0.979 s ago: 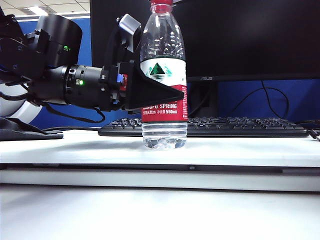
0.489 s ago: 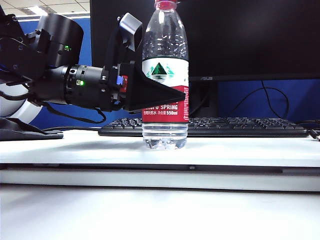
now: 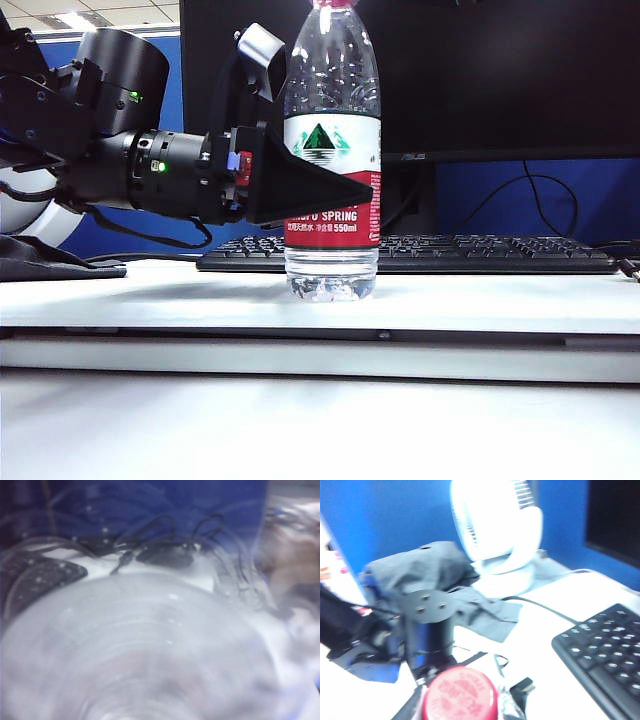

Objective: Unscrew the cap from the plastic bottle on the table.

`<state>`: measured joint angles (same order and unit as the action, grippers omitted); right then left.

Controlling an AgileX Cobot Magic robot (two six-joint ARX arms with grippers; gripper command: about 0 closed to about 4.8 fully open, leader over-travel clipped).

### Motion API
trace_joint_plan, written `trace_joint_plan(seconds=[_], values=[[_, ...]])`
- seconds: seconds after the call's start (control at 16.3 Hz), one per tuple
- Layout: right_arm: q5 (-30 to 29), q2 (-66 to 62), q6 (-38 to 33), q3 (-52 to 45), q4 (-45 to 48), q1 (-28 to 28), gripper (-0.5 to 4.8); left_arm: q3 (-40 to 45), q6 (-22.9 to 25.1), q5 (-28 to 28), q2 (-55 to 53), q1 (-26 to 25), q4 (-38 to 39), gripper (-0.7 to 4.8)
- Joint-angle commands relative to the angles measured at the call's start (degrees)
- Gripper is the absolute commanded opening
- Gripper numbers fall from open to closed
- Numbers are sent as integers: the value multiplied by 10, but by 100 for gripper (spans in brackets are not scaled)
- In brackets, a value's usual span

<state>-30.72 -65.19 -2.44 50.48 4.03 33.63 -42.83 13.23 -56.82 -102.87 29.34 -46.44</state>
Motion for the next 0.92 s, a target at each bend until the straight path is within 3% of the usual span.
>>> trace_joint_plan(seconds=[0.06,0.43,0.92], values=[[-64,1,8,1,-12,2,134,5,-12,17,-4,-2,36,299],[-80,1,24,1,-13,-24,134,5,-12,17,-4,-2,36,299],[-78,1,-6,2,37,-31,134,5,-12,17,-4,-2,35,299]])
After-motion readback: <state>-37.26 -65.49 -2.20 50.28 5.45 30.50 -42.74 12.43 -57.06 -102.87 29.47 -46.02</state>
